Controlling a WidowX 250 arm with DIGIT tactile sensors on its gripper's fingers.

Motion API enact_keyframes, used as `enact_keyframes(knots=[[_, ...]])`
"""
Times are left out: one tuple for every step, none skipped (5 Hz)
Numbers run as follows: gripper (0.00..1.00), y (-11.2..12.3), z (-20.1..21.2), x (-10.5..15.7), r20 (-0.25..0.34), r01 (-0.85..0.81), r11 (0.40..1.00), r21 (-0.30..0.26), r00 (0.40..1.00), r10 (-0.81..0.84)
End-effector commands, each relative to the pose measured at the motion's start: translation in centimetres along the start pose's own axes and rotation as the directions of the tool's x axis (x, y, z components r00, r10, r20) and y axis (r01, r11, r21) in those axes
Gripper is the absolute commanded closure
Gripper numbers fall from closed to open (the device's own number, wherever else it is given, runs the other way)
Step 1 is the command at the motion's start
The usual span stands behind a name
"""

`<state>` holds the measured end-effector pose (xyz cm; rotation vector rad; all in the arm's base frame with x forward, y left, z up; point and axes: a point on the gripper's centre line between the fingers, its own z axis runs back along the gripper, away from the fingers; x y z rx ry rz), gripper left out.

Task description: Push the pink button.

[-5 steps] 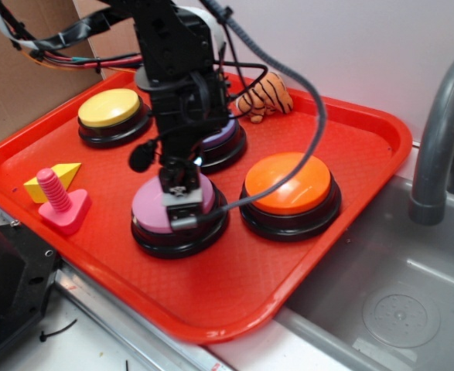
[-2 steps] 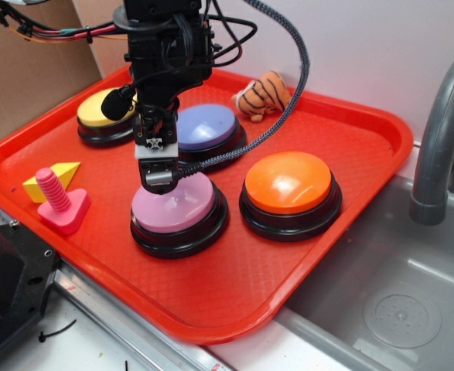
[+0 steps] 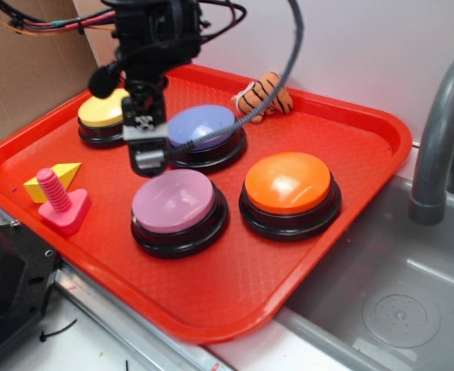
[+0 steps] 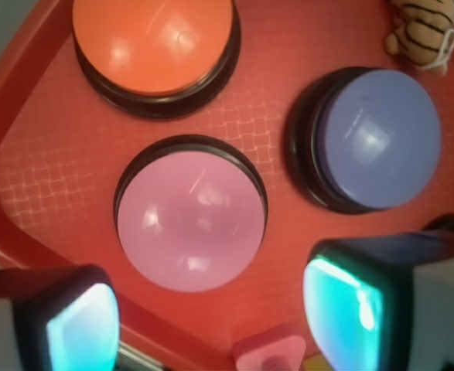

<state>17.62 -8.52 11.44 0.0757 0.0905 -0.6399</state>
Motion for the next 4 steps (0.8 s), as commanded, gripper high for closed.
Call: enact_keyframes(knots=[[0.00,-0.1,3.1,0.1,0.086,-0.057,0.998,-0.011,0.995,0.058],[0.00,0.1,3.8,0.0,0.100,-0.081,0.997,-0.013,0.992,0.082],[0.00,0.3,5.0,0.1,0.115,-0.098,0.995,-0.006,0.988,0.098],[0.00,0.5,5.9,-0.1,0.115,-0.103,0.995,-0.011,0.988,0.103]])
